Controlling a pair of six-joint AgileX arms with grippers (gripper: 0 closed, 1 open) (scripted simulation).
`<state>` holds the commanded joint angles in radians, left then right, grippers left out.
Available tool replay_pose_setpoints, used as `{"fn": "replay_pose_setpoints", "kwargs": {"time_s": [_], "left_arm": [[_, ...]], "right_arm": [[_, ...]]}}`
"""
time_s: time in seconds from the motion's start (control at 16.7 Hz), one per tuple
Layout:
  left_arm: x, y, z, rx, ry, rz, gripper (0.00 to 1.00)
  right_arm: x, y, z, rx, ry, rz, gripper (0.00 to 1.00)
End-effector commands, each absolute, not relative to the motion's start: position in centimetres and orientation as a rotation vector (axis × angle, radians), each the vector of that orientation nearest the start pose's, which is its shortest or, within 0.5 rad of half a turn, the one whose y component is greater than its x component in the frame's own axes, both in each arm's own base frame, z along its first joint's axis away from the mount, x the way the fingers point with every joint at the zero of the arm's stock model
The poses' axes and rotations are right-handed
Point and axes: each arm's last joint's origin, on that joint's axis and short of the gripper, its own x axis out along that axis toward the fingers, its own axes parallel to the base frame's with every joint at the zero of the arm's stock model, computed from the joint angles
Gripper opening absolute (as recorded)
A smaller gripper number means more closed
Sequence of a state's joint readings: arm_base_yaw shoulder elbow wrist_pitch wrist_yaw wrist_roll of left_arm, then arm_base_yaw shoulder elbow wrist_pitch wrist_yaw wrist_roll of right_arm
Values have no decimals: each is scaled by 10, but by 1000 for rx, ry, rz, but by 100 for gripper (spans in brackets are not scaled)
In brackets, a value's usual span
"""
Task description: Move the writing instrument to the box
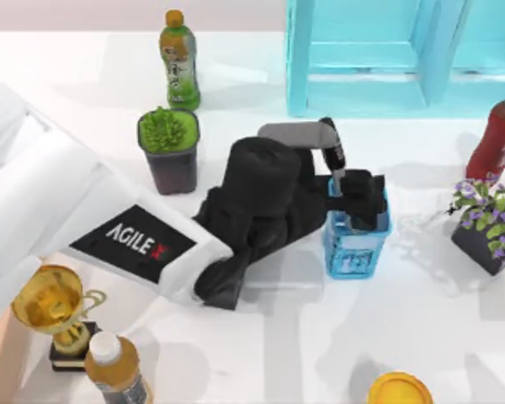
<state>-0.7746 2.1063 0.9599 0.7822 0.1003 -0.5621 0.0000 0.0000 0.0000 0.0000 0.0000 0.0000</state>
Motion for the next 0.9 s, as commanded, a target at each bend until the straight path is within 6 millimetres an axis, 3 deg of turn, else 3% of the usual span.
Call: {"fn": "replay_pose_setpoints", "kwargs": {"time_s": [0.18,0.24,0.66,0.9], "left_arm": [[291,-285,92,-410,583,-716,2],[291,-285,92,-410,583,-716,0],[291,-285,92,-410,583,-716,0],[305,-275,116,-428,527,-725,0]], "right_arm": [[106,-1,160,0,0,0,100],[106,-1,160,0,0,0,100],[106,-1,160,0,0,0,100],[106,-1,160,0,0,0,100]]}}
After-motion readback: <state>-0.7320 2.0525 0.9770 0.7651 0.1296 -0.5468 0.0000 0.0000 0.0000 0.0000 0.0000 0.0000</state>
